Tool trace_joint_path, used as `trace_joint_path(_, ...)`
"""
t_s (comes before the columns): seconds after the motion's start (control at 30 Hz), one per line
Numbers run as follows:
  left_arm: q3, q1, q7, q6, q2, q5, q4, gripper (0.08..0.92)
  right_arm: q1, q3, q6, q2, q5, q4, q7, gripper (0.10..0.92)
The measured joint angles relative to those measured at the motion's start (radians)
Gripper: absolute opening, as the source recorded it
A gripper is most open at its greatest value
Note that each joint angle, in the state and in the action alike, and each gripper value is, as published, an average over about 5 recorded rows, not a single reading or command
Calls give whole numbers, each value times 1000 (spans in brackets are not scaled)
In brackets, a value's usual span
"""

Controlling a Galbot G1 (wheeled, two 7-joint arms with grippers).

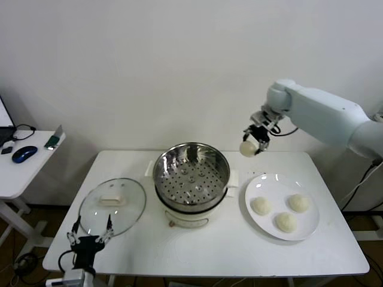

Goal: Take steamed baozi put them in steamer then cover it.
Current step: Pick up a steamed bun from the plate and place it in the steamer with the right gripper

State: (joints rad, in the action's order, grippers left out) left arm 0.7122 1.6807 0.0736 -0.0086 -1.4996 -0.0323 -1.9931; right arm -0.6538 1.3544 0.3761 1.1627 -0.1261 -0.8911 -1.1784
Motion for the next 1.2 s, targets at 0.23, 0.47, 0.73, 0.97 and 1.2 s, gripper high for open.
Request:
trace_joint_path(0.23, 0, 6, 1, -3, 12, 10, 7, 823, -16, -17, 111, 122, 90, -15, 4, 687)
trace_joint_path(0.47, 1, 5, 2, -4, 27, 14, 4, 823, 36, -69, 216, 234, 258, 25, 33, 687)
trace_joint_path(0.73, -3, 3, 2, 2, 45, 22, -2, 823, 128, -121, 307, 318, 452, 83, 74, 687)
trace_joint_path(0.97, -8, -4, 2, 10, 54, 25, 0, 823, 196, -157, 350, 348, 569, 114, 97, 687)
trace_joint_path(1.2, -10, -3, 2, 9, 55, 26, 8, 823, 247, -179, 368, 371, 640, 137, 113, 691)
